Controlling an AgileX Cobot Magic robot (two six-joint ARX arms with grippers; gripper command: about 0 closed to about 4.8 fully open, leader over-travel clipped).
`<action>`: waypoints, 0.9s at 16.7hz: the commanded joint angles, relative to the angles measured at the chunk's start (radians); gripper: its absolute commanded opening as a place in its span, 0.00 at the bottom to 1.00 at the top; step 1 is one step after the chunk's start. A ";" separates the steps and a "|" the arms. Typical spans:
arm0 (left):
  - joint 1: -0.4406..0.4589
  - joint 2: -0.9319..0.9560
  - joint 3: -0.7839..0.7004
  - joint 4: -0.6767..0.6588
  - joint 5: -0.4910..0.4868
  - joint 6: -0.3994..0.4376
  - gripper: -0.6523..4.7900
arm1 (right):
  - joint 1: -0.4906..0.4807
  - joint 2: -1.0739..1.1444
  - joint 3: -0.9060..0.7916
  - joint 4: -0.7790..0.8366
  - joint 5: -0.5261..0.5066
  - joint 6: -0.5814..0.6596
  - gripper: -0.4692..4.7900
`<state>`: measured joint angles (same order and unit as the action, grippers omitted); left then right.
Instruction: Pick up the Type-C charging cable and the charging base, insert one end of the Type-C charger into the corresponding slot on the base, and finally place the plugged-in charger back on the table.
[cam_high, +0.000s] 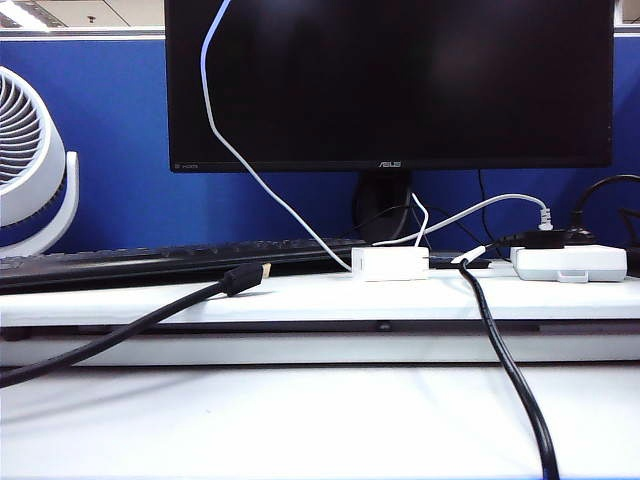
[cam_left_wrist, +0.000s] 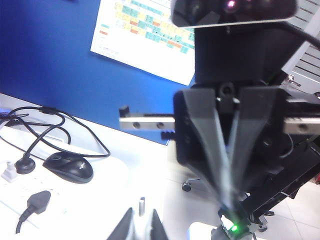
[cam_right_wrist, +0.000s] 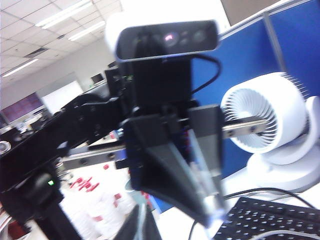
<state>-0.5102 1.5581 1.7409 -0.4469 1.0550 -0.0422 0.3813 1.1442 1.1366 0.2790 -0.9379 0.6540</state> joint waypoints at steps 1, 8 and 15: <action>-0.001 -0.008 0.004 0.011 0.022 0.000 0.16 | -0.039 -0.004 0.003 0.010 0.011 -0.004 0.08; -0.001 -0.008 0.004 0.039 0.050 -0.023 0.16 | -0.054 -0.002 0.003 0.010 0.011 -0.004 0.08; -0.001 -0.008 0.004 0.043 0.079 -0.023 0.16 | -0.051 0.015 0.003 0.011 0.011 -0.004 0.08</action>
<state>-0.5106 1.5562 1.7409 -0.4225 1.1252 -0.0647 0.3290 1.1614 1.1366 0.2733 -0.9272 0.6540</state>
